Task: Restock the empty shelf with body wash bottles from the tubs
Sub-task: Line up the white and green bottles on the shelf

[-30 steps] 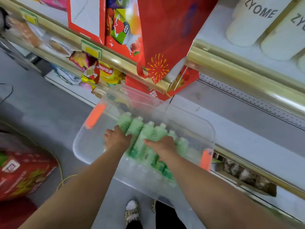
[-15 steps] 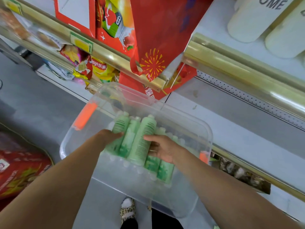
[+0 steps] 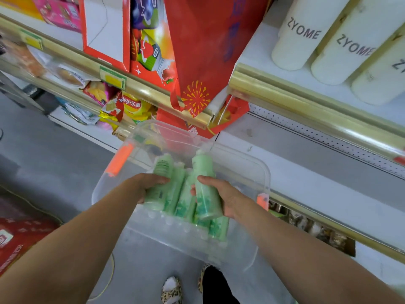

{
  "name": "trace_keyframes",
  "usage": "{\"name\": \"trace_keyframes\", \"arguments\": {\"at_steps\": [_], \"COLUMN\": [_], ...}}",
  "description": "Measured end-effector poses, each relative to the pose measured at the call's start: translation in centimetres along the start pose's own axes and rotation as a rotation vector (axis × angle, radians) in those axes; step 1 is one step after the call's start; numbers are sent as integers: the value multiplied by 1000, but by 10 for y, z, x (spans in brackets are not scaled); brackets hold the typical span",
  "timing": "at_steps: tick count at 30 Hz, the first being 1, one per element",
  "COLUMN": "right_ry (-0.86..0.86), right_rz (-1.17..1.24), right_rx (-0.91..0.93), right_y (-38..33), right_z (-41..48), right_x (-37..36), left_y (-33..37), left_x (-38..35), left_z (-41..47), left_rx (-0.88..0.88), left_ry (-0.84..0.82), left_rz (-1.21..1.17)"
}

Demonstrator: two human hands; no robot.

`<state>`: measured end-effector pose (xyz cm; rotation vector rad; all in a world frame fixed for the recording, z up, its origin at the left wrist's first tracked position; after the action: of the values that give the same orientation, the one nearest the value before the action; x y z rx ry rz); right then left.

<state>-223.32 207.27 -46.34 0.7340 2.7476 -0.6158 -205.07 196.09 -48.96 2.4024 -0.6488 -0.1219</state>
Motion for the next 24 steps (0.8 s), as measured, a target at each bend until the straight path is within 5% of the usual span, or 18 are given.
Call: {"name": "trace_keyframes", "arguments": {"at_steps": [5, 17, 24], "right_ry": [-144, -23, 42], "right_rz": [174, 189, 121], "right_rx": [92, 449, 761], "right_y": [-7, -17, -53], "right_z": [-39, -163, -275], "right_x": [-10, 4, 51], "left_y": [26, 89, 136], "left_x": [-17, -105, -172], "left_z": [-41, -168, -244], "left_rx": [-172, -484, -667], "left_ry": [-87, -423, -568], "left_rz": [-195, -460, -361]}}
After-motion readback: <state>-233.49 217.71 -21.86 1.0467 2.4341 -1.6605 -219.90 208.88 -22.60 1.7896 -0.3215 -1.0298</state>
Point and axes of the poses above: each hand's wrist, its own z-axis towards the middle knuckle, its own x-axis out of the back of the hand, y = z × x, the point moved 10 cm from there along z, towards the middle knuckle, and after that the axes turned 13 degrees about -x, right-handed, at the moved point
